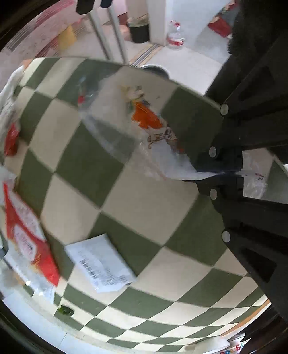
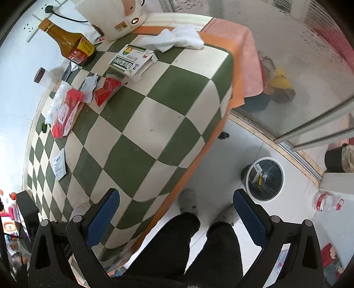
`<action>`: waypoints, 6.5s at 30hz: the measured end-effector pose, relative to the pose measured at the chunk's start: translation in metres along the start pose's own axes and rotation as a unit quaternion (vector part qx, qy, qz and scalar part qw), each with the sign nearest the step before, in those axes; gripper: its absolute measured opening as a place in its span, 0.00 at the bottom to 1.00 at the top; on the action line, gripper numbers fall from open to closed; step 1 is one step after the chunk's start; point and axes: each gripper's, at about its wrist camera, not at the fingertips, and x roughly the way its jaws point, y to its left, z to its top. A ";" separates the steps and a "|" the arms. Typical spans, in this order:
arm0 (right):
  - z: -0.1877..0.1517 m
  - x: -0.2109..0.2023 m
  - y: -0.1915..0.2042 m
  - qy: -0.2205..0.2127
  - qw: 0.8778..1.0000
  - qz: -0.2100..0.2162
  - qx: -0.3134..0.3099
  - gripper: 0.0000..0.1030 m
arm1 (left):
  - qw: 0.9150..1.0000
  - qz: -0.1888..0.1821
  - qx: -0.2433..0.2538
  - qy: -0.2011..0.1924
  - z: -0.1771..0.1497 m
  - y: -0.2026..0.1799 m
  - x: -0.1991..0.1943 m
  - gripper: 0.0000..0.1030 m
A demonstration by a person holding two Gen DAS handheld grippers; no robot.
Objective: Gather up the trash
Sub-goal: 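Grasp the clear printed plastic bag with the left gripper while the right grasps the green medicine box, then carry the bag and medicine box to the bin and release both, then move both tools back toward the counter, then grasp the white paper slip with the left gripper while the right grasps the red packet, then carry the paper slip and red packet to the bin and release both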
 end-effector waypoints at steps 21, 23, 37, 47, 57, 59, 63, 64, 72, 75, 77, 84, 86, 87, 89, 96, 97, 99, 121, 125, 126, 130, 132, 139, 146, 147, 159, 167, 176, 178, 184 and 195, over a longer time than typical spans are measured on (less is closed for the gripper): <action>0.204 0.085 0.111 -0.002 0.983 -0.068 -0.173 0.87 | 0.987 -0.003 -0.139 -0.075 0.167 0.046 -0.019 0.00; 0.209 0.100 0.116 0.014 0.978 -0.085 -0.188 0.87 | 0.987 -0.005 -0.141 -0.073 0.170 0.047 -0.016 0.00; 0.183 0.043 0.097 -0.063 0.989 -0.013 -0.130 0.76 | 0.980 -0.011 -0.157 -0.120 0.145 0.055 -0.075 0.00; 0.113 -0.043 0.012 -0.145 0.988 0.036 -0.026 0.75 | 0.985 -0.045 -0.069 -0.152 0.155 -0.065 -0.121 0.00; 0.005 -0.055 -0.197 -0.147 0.980 -0.008 0.137 0.74 | 0.987 -0.093 0.095 -0.087 0.143 -0.264 -0.084 0.00; -0.021 -0.046 -0.245 -0.135 0.975 -0.015 0.178 0.74 | 0.985 -0.099 0.124 -0.062 0.138 -0.305 -0.059 0.00; -0.078 -0.006 -0.330 -0.105 0.962 -0.027 0.249 0.74 | 0.981 -0.118 0.156 0.005 0.127 -0.381 0.015 0.00; -0.091 0.010 -0.350 -0.095 0.959 -0.030 0.265 0.74 | 0.979 -0.124 0.160 0.027 0.124 -0.401 0.043 0.00; -0.170 0.195 -0.476 -0.014 0.934 0.001 0.356 0.74 | 0.960 -0.141 0.163 0.180 0.100 -0.506 0.281 0.00; -0.183 0.264 -0.505 0.003 0.928 0.019 0.372 0.74 | 0.953 -0.133 0.180 0.205 0.092 -0.532 0.359 0.03; -0.191 0.310 -0.522 0.013 0.925 0.026 0.378 0.74 | 0.949 -0.121 0.198 0.212 0.086 -0.546 0.402 0.04; -0.193 0.413 -0.560 0.043 0.921 0.049 0.383 0.75 | 0.953 -0.105 0.208 0.196 0.086 -0.554 0.463 0.99; -0.194 0.423 -0.564 0.047 0.919 0.058 0.387 0.78 | 0.955 -0.100 0.205 0.191 0.084 -0.546 0.458 0.99; -0.193 0.426 -0.566 0.054 0.918 0.055 0.388 0.89 | 0.955 -0.097 0.207 0.187 0.084 -0.542 0.454 0.99; -0.194 0.421 -0.566 0.049 0.918 0.051 0.391 1.00 | 0.958 -0.085 0.216 0.169 0.087 -0.534 0.435 0.99; -0.197 0.347 -0.533 0.032 0.930 -0.031 0.364 1.00 | 0.964 -0.023 0.260 0.046 0.084 -0.509 0.337 0.99; -0.196 0.330 -0.526 0.028 0.932 -0.045 0.358 1.00 | 0.964 -0.016 0.264 0.028 0.081 -0.505 0.314 0.99; -0.193 0.297 -0.515 0.019 0.933 -0.065 0.353 1.00 | 0.964 -0.006 0.267 0.010 0.076 -0.498 0.279 0.99; -0.219 -0.115 -0.356 -0.131 0.933 -0.137 0.307 1.00 | 0.953 -0.089 0.274 -0.095 0.020 -0.437 -0.065 0.99; -0.220 -0.146 -0.334 -0.150 0.928 -0.134 0.313 1.00 | 0.952 -0.097 0.267 -0.118 0.023 -0.421 -0.094 0.99; -0.220 -0.153 -0.328 -0.154 0.927 -0.131 0.316 1.00 | 0.952 -0.092 0.264 -0.124 0.025 -0.416 -0.102 0.99; -0.209 -0.173 -0.304 -0.167 0.928 -0.109 0.315 1.00 | 0.951 -0.081 0.237 -0.182 0.041 -0.385 -0.138 0.99; -0.201 -0.173 -0.292 -0.174 0.931 -0.103 0.304 1.00 | 0.952 -0.072 0.212 -0.210 0.052 -0.363 -0.152 0.99; -0.119 -0.168 -0.209 -0.177 0.958 -0.065 0.214 1.00 | 0.968 -0.022 0.087 -0.234 0.100 -0.227 -0.158 1.00; -0.031 -0.097 -0.083 -0.108 0.991 -0.004 0.074 1.00 | 0.983 0.055 -0.103 -0.140 0.089 -0.013 -0.099 1.00; -0.019 -0.084 -0.063 -0.095 0.994 0.008 0.056 1.00 | 0.982 0.063 -0.123 -0.129 0.082 0.007 -0.090 1.00; 0.090 0.048 0.102 -0.027 0.998 0.015 -0.054 1.00 | 0.957 0.013 -0.289 -0.028 0.069 0.156 0.023 0.86; 0.144 0.089 0.128 -0.026 0.998 -0.015 -0.061 1.00 | 0.972 0.028 -0.228 -0.047 0.080 0.134 0.012 0.01; 0.151 0.102 0.160 -0.046 0.992 -0.019 -0.115 0.19 | 0.972 0.036 -0.222 -0.072 0.065 0.124 -0.017 0.01; 0.146 0.095 0.158 -0.058 0.992 0.001 -0.115 0.18 | 0.970 0.038 -0.223 -0.087 0.059 0.123 -0.032 0.01; 0.126 0.050 0.129 -0.093 0.990 0.065 -0.084 0.16 | 0.968 0.043 -0.211 -0.128 0.069 0.117 -0.081 0.01; 0.071 -0.047 0.041 -0.172 0.982 0.077 -0.025 0.16 | 0.980 0.014 -0.078 -0.185 0.121 -0.018 -0.131 0.01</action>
